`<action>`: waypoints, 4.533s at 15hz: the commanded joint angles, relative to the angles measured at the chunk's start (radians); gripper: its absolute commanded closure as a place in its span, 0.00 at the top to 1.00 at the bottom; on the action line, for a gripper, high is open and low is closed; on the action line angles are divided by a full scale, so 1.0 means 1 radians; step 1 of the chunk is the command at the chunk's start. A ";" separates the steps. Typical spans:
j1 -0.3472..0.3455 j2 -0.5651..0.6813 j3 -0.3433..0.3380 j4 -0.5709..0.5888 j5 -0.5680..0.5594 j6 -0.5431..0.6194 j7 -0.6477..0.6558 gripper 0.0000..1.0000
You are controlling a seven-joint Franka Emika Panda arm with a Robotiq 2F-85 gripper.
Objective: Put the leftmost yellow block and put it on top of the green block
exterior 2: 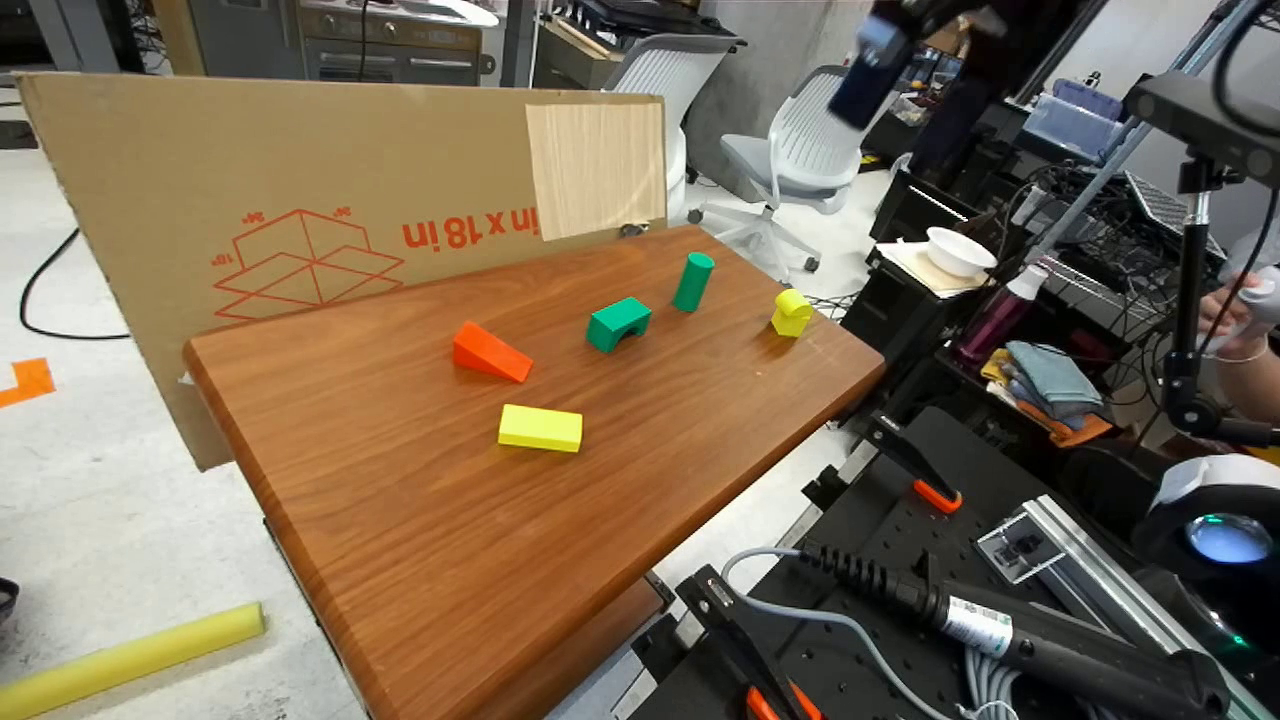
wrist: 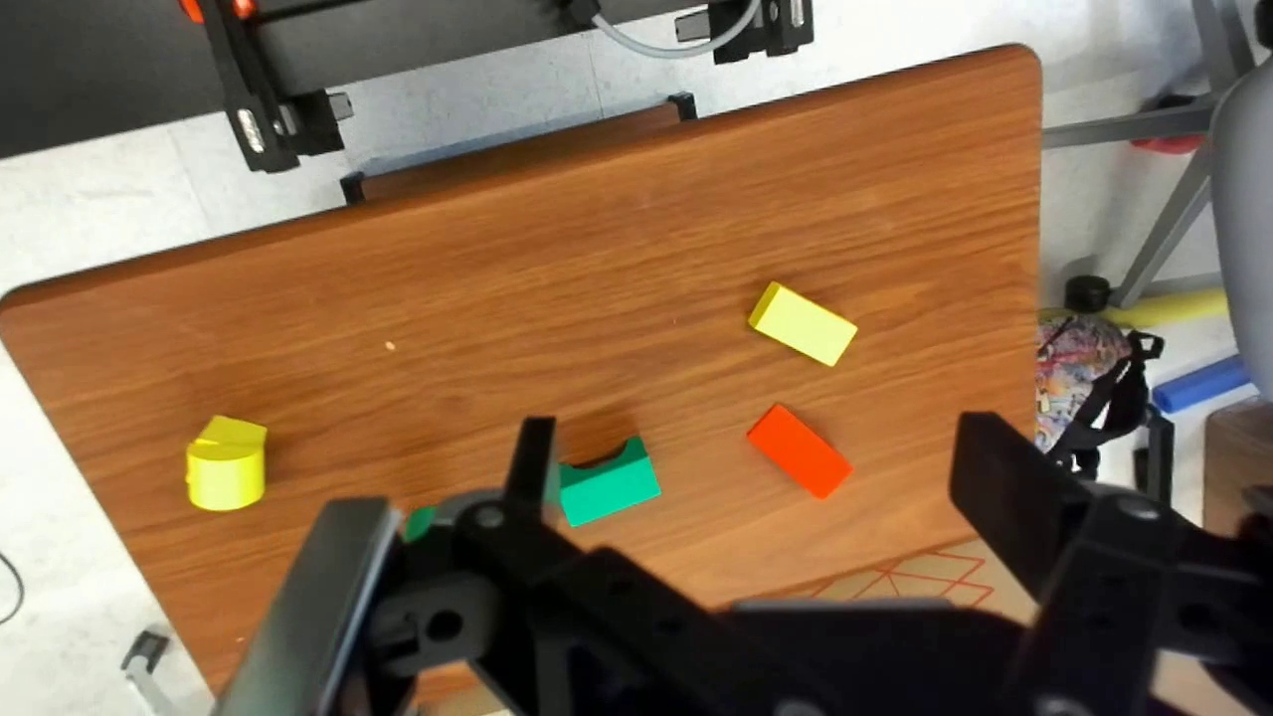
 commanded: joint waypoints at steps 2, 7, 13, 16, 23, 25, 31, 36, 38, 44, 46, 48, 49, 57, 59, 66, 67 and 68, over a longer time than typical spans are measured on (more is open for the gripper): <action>0.041 0.321 0.056 0.103 -0.040 0.204 -0.068 1.00; 0.051 0.582 0.076 0.258 -0.297 0.265 -0.061 1.00; 0.086 0.769 0.090 0.422 -0.363 0.282 -0.093 1.00; 0.065 0.829 0.143 0.455 -0.302 0.296 -0.193 1.00; 0.058 0.911 0.185 0.484 -0.364 0.222 -0.452 1.00; 0.071 0.931 0.177 0.496 -0.387 0.207 -0.488 1.00; 0.100 0.980 0.163 0.542 -0.456 0.206 -0.499 0.66; 0.107 0.979 0.166 0.555 -0.490 0.202 -0.498 0.28; 0.110 0.965 0.165 0.542 -0.493 0.215 -0.492 0.13; 0.091 0.894 0.165 0.478 -0.494 0.277 -0.501 0.08; 0.075 0.861 0.161 0.455 -0.498 0.296 -0.517 0.08; 0.046 0.820 0.164 0.431 -0.500 0.290 -0.568 0.08; 0.025 0.802 0.172 0.425 -0.494 0.271 -0.615 0.08; -0.043 0.773 0.111 0.432 -0.537 0.233 -0.839 0.08; -0.030 0.785 0.078 0.445 -0.607 0.224 -0.892 0.08; 0.028 0.837 0.018 0.486 -0.895 0.195 -0.940 0.08; 0.034 0.846 0.015 0.492 -0.940 0.195 -0.935 0.08; 0.035 0.859 0.020 0.502 -0.971 0.189 -0.937 0.08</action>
